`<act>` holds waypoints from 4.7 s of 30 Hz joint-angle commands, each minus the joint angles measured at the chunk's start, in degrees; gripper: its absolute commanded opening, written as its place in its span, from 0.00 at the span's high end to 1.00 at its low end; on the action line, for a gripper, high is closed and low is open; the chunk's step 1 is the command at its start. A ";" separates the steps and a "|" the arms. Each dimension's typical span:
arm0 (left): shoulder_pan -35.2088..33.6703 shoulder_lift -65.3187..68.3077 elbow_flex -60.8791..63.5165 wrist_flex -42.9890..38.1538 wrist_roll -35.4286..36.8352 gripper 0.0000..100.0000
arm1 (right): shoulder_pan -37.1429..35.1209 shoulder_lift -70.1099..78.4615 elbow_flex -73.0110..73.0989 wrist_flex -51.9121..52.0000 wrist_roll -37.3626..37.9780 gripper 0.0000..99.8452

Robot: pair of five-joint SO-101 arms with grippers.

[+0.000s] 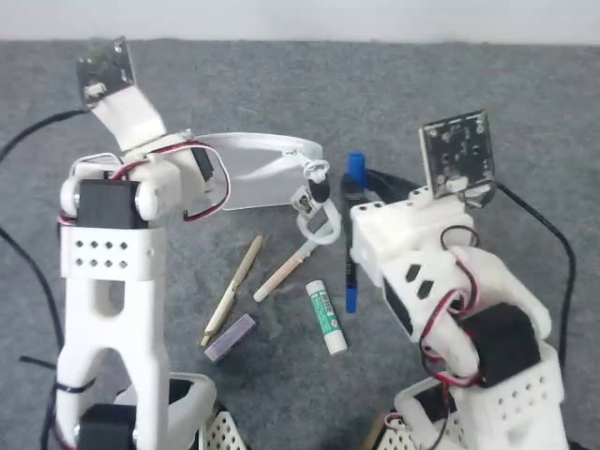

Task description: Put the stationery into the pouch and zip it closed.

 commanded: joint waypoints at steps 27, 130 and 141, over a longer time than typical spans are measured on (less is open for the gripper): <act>-0.18 1.32 -0.57 -3.78 1.14 0.99 | -18.33 -4.00 3.69 -44.62 7.56 0.99; -12.75 0.88 0.84 -7.30 8.88 0.99 | -10.59 -7.25 30.77 -20.53 8.88 0.85; -12.75 1.05 1.01 -7.21 8.79 0.99 | -13.93 1.63 32.00 -14.55 3.69 0.85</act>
